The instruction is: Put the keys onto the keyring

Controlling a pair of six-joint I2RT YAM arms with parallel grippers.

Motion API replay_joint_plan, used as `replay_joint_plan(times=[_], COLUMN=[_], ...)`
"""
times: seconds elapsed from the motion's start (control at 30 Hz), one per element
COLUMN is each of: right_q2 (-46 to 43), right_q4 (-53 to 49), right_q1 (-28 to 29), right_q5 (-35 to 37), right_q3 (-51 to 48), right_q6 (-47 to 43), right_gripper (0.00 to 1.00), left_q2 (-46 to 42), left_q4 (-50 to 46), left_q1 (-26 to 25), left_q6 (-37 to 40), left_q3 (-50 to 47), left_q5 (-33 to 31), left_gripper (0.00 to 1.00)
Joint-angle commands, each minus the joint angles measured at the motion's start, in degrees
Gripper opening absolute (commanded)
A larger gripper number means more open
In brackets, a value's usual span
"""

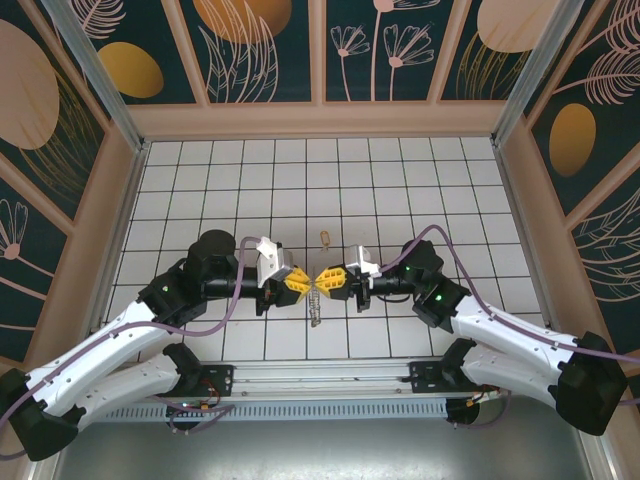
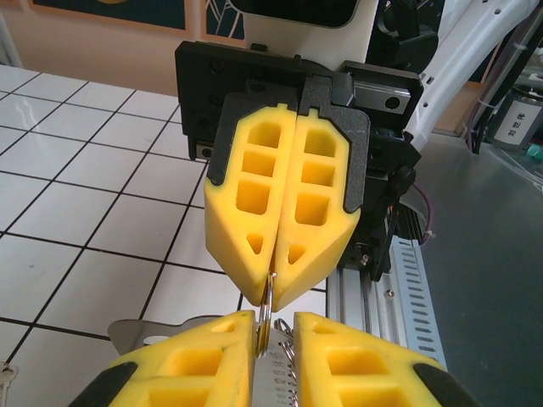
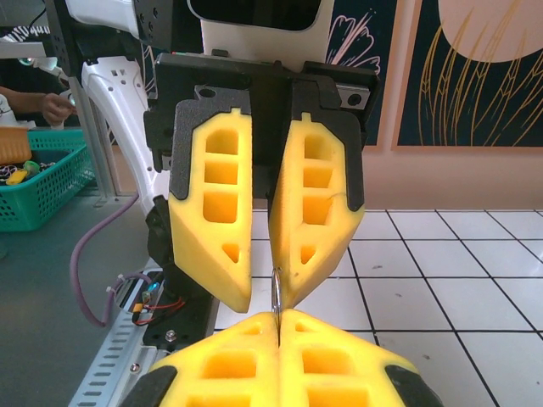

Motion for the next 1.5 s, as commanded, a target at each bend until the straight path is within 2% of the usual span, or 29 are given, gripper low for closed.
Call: replay_joint_plan(times=[0.0,0.17,0.33,0.5,0.63,0.7,0.77,0.93,1.0,1.13,1.27,1.47], right_q2=[-0.7,-0.5,-0.3,-0.1,-0.9,-1.5,-0.8,6.6,12.1,24.7,36.9,46.0], right_q4=[3.0,3.7,4.1,2.3,-1.7,-4.8,-8.8,-13.8,-16.3,-19.9,-26.7,-29.6], right_q1=[-0.3,-0.2,-0.3,-0.3,-1.2,-3.3,-7.4,-19.5,-21.9,-22.6,-22.6,-20.1], right_q5=[-0.6,-1.2,-1.1,0.0,5.9,8.4,8.3,7.1,7.6,10.8,13.5,16.6], right_q3=[0.5,0.2,-0.1,-0.1,0.8,1.6,3.5,9.4,12.8,19.2,27.4,31.8], right_q6=[0.3,0.5,0.5,0.1,1.5,2.2,2.9,6.1,6.4,4.5,2.3,1.9], right_gripper=[0.00,0.00,0.00,0.00,0.49,0.81,0.89,0.91,0.90,0.87,0.80,0.77], left_q2=[0.0,0.8,1.8,0.5,-0.5,-1.2,-1.8,-4.8,-6.5,-9.4,-11.5,-12.3], left_q4=[2.1,3.1,3.5,4.3,4.6,4.9,4.9,6.9,8.6,8.5,7.0,8.6], left_q1=[-0.2,-0.3,-0.3,-0.3,-0.2,-0.3,-0.3,-0.2,-0.2,-0.2,-0.2,-0.2], left_q6=[0.1,0.3,0.5,0.1,-2.0,-3.8,-5.6,-10.1,-12.5,-16.0,-18.1,-19.7], left_q3=[0.8,0.8,0.8,0.3,-1.0,-2.6,-4.0,-7.1,-8.8,-11.3,-13.1,-15.8], left_q5=[0.3,0.3,0.8,-0.3,-4.5,-6.9,-10.5,-17.2,-19.6,-24.3,-28.1,-30.3], left_gripper=[0.18,0.15,0.00,0.00,0.00,0.00,0.00,0.00,0.00,0.00,0.00,0.00])
